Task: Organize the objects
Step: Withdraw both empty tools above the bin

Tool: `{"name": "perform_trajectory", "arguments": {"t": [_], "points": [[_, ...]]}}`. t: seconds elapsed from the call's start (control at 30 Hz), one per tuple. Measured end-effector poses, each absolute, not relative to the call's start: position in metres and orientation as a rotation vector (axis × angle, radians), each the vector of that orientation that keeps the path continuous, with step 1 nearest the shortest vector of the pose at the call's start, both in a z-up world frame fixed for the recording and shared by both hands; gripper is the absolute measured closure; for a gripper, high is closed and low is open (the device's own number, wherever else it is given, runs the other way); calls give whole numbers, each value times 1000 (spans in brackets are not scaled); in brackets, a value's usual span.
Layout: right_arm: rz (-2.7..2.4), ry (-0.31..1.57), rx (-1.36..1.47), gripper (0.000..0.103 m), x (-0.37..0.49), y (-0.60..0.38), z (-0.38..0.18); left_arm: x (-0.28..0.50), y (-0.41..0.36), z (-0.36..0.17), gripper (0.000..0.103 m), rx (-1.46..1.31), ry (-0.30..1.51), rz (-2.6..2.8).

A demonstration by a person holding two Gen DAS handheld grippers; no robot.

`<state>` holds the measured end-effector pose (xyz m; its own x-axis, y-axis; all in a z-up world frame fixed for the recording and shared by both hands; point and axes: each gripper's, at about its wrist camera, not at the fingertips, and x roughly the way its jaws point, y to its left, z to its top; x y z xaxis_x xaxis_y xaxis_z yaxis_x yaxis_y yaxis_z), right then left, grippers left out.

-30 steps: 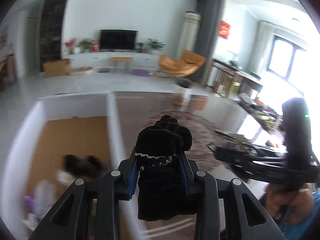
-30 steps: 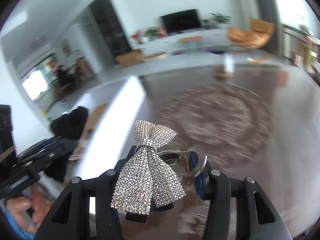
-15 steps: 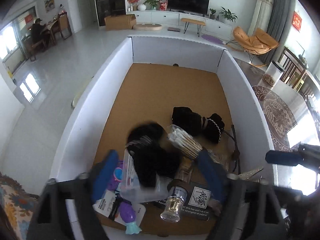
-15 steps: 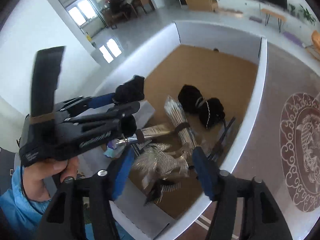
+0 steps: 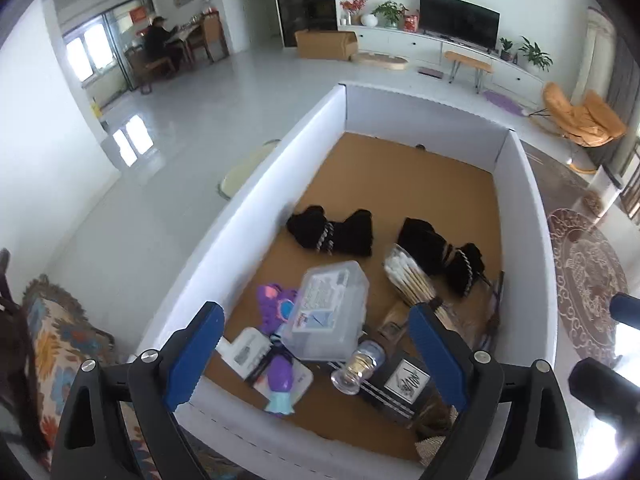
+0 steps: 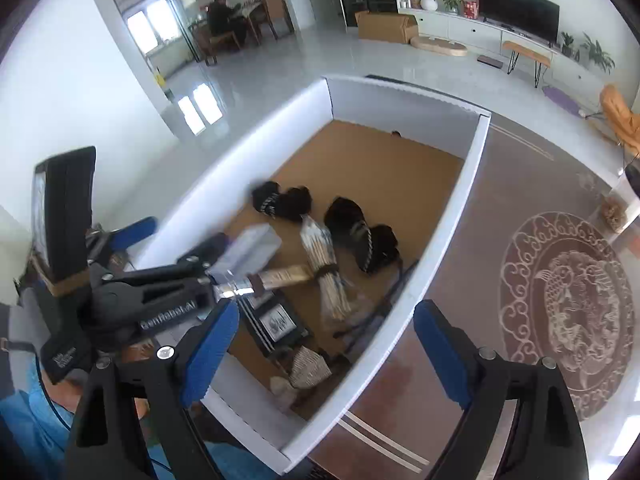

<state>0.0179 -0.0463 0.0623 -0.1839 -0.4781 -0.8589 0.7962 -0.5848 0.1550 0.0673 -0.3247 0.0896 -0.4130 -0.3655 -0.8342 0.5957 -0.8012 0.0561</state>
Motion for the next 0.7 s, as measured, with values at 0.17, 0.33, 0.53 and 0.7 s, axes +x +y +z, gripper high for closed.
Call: {"name": "perform_trajectory", "arguments": {"t": [0.17, 0.33, 0.53, 0.7], "points": [[-1871, 457, 1206, 13, 19, -45, 59, 73, -323, 89, 9, 1224, 373, -2202], [-1875, 478, 1200, 13, 20, -48, 58, 77, -316, 103, 9, 1180, 302, -2215], [-1875, 521, 1182, 13, 24, -55, 61, 82, -319, 109, 9, 1164, 341, -2220], [-1876, 533, 1178, 13, 25, -56, 61, 82, -316, 111, 9, 1154, 313, -2222]]}}
